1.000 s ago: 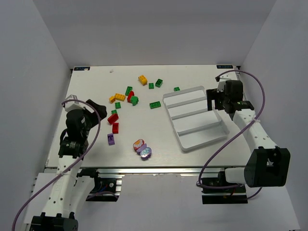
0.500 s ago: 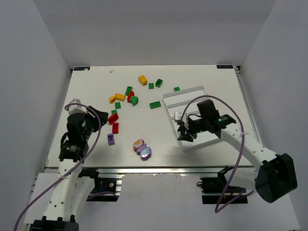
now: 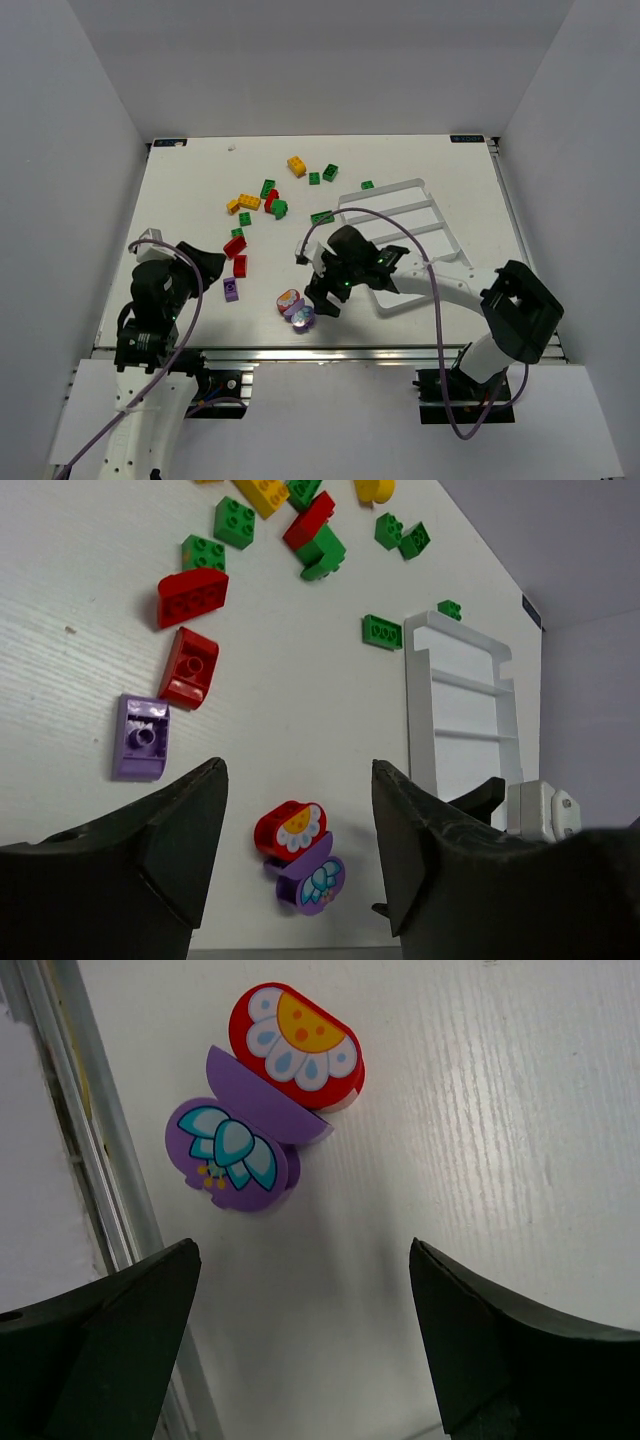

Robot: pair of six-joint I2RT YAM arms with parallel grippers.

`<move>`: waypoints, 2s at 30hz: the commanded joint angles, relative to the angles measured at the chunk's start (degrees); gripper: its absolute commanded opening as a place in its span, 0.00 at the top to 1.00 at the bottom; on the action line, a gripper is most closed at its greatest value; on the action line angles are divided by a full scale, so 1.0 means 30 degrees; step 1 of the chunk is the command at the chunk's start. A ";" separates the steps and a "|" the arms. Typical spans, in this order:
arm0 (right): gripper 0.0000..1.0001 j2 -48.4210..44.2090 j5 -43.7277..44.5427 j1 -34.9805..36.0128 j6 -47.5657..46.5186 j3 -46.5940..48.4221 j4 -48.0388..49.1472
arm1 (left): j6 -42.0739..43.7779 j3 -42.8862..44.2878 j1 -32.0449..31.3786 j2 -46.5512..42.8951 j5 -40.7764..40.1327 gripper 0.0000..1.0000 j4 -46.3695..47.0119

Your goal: Sort the legos into containers by color

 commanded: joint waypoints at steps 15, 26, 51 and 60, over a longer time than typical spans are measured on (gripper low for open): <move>0.11 0.3615 0.8476 0.4322 0.8133 0.4990 -0.1667 | -0.0746 0.0953 0.0005 0.0074 0.0201 0.30 -0.2265; 0.11 0.4701 0.8685 0.5026 0.8486 0.6194 -0.2845 | -0.0718 0.1011 0.0005 0.0456 0.0289 0.30 -0.1969; 0.11 0.6165 0.9562 0.6227 1.0127 0.5286 -0.3783 | -0.0512 0.1187 0.0005 0.1012 0.1226 0.29 -0.2118; 0.17 0.7688 0.9827 0.6227 1.0244 0.6398 -0.4251 | -0.0599 0.1217 0.0034 0.0837 0.1373 0.29 -0.2235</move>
